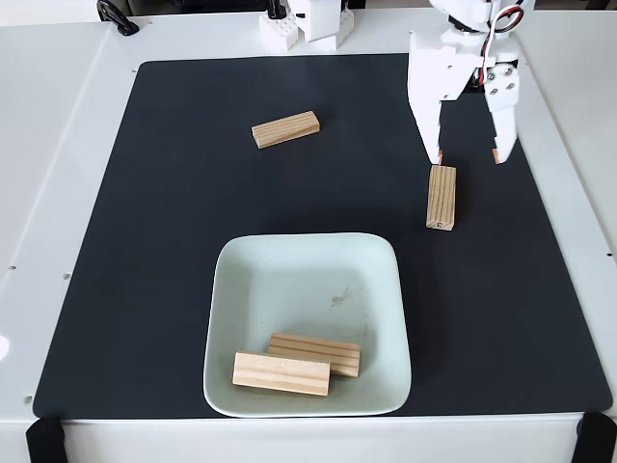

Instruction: Pick up the wooden block and place them on the plate.

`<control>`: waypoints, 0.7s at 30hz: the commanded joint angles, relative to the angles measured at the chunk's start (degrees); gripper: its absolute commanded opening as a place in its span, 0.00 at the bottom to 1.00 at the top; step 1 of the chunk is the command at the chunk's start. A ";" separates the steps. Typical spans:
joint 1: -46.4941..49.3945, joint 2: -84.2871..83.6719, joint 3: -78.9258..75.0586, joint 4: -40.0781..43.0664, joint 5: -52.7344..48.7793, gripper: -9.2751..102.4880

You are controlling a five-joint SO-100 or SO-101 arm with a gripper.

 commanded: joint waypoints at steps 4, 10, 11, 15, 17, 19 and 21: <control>3.34 1.41 0.26 0.26 0.70 0.42; 5.71 1.41 3.78 -0.26 0.62 0.42; 5.98 1.49 3.69 -0.26 0.79 0.43; 6.68 1.58 3.60 -0.26 0.79 0.53; 7.21 2.64 3.52 -0.26 0.79 0.59; 7.56 4.13 3.96 -0.35 0.70 0.63; 7.56 4.92 4.57 -0.35 0.35 0.62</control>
